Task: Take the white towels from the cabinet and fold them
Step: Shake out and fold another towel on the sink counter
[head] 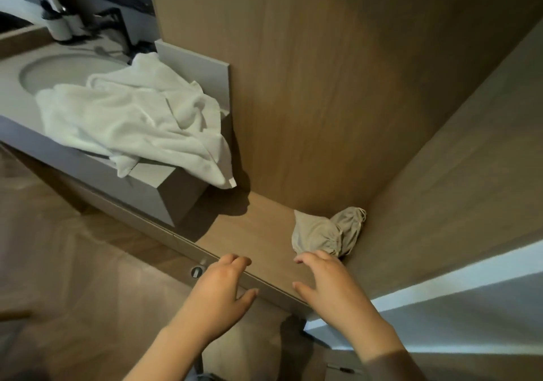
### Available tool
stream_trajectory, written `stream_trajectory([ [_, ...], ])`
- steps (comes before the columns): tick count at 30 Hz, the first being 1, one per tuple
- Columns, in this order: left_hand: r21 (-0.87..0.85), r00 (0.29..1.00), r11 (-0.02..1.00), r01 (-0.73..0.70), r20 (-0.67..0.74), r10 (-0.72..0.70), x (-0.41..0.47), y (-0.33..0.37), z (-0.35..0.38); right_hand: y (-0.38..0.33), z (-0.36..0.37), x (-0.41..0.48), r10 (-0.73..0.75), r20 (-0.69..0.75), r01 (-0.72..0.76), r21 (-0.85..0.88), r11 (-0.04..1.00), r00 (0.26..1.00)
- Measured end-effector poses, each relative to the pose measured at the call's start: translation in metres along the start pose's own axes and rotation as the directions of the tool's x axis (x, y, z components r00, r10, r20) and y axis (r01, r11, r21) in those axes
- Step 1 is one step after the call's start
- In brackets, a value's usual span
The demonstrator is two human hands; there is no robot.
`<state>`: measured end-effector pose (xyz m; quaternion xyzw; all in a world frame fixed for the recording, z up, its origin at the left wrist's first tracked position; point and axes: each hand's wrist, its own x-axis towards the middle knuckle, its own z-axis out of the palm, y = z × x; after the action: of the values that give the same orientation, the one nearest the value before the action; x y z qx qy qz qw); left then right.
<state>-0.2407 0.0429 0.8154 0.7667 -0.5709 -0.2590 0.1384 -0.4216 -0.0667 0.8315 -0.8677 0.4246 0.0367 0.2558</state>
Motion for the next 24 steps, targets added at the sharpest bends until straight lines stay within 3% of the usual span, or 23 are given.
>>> stream_trajectory([
  [10,-0.065,0.989,0.992,0.109,-0.098,-0.115,0.009,-0.081,-0.057,-0.078,0.018,0.077,-0.106,0.055,0.108,-0.037,0.994,0.993],
  [24,-0.047,0.987,0.996,0.080,-0.139,-0.085,0.051,-0.220,-0.172,-0.208,0.036,0.197,-0.046,0.075,0.047,-0.011,0.999,0.996],
])
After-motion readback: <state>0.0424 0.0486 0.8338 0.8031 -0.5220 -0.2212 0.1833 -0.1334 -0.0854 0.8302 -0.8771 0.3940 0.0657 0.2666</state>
